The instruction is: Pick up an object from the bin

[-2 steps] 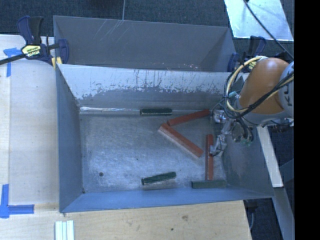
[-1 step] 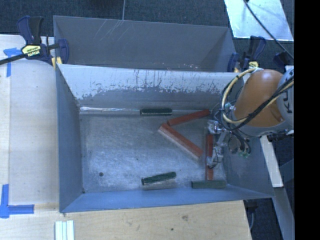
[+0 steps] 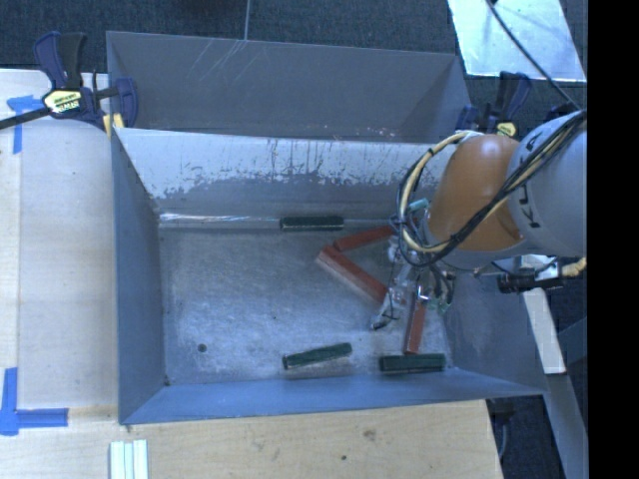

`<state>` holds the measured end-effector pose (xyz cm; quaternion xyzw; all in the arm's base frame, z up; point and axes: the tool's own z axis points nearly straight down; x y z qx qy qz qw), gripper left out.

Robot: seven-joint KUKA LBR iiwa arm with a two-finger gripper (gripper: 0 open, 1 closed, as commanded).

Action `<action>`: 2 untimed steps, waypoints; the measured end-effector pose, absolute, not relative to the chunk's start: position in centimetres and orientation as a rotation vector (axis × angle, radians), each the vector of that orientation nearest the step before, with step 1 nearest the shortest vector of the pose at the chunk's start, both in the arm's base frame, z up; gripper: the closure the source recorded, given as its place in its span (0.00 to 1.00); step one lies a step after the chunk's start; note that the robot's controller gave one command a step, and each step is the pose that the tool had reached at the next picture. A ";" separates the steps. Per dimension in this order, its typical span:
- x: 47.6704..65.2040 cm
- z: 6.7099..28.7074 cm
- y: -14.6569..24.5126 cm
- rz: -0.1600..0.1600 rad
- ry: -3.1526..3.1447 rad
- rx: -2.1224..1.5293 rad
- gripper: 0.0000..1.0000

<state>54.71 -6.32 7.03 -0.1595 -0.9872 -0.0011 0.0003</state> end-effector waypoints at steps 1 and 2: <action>54.8 7.2 -6.6 0.000 -3.104 -0.502 1.00; 53.3 24.0 -6.4 0.002 -3.141 -0.279 1.00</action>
Offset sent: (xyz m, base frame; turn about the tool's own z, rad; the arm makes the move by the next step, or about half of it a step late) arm 0.0000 0.0000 0.0000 0.0000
